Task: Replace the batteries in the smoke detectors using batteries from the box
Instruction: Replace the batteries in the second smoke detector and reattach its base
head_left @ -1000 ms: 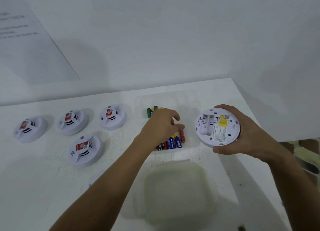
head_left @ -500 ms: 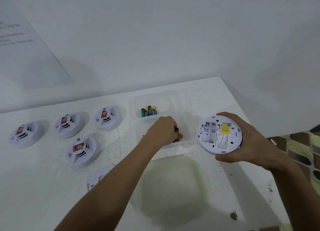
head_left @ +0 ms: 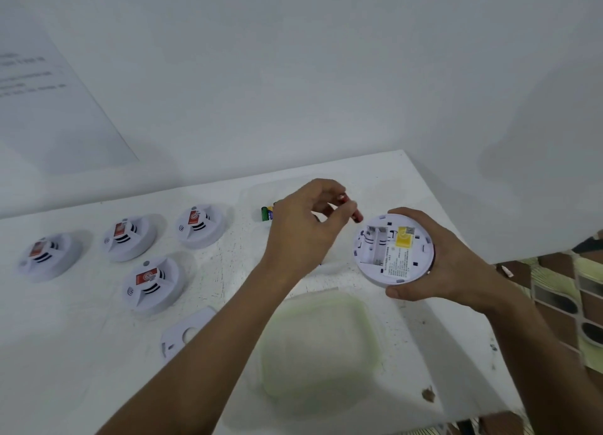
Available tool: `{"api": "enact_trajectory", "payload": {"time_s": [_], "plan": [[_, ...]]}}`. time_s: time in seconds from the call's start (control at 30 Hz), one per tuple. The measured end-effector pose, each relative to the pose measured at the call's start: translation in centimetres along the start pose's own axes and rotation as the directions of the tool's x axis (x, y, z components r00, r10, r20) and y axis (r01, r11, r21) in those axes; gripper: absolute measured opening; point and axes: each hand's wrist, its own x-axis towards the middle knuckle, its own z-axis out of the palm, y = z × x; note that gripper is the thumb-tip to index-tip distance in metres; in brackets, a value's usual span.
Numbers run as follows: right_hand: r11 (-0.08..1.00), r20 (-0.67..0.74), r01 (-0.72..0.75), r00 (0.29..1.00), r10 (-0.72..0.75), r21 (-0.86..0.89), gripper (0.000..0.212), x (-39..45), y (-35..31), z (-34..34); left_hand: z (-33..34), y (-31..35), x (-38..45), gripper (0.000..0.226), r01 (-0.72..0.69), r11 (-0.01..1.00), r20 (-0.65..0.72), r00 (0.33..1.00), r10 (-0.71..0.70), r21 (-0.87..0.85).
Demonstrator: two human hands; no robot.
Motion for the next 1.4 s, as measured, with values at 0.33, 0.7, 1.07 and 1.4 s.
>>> {"api": "enact_trajectory", "payload": {"time_s": [0.33, 0.7, 1.07, 1.4], "plan": [[0.994, 0.020, 0.106, 0.994, -0.106, 0.006, 0.093, 0.3, -1.0, 0.9, 1.1, -0.6, -1.9, 0.028, -0.085, 0.984, 0.186, 0.981, 0.055, 0.157], [0.995, 0.052, 0.096, 0.994, -0.095, -0.008, 0.092, 1.2, -0.7, 0.4, -1.1, -1.7, -1.5, 0.085, -0.035, 0.990, 0.516, 0.856, -0.042, 0.138], [0.998, 0.087, 0.056, 0.995, -0.057, 0.007, 0.091, 2.2, 1.0, 0.8, -1.5, -2.3, -0.7, 0.081, -0.011, 0.978, 0.574, 0.811, -0.113, 0.209], [0.999, 0.137, 0.025, 0.990, -0.022, -0.021, 0.094, 2.5, 2.3, 0.9, -1.2, -3.7, -0.6, 0.080, 0.050, 0.983, 0.564, 0.813, -0.143, 0.177]]}}
